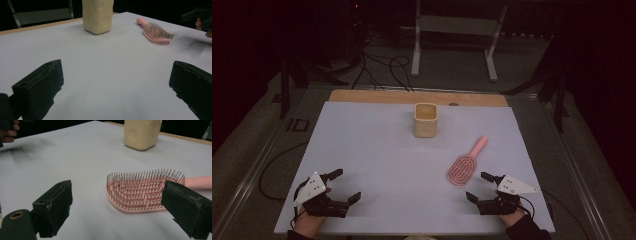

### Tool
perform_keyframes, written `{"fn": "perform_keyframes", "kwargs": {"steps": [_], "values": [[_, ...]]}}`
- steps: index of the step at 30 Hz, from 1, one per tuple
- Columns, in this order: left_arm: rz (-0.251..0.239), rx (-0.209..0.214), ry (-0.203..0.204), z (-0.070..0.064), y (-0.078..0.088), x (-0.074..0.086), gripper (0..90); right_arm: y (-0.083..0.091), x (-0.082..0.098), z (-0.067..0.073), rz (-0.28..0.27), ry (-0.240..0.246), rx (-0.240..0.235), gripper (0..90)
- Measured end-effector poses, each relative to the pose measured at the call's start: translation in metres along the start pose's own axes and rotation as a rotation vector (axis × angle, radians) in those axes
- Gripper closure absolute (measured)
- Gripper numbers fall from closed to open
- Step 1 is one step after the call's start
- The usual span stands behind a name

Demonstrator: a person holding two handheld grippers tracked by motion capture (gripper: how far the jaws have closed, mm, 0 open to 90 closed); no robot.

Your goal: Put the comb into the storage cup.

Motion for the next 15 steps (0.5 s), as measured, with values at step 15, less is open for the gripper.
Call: {"fn": "perform_keyframes", "kwargs": {"steps": [15], "values": [[0.0, 0.02, -0.002, -0.0008, -0.0066, -0.002, 0.1, 0.0036, -0.0005, -0.0032, 0.033, -0.049, -0.033, 9.4]]}}
Point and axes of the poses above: each handheld gripper's, and its own axes: y roughly backward along the jaws, x roughly out of its underside, z roughly to its left, the point moved 1 cm from there along -y, roughly forward along the jaws, and after that the axes turned 5 degrees about -x, right-handed, at the moved point
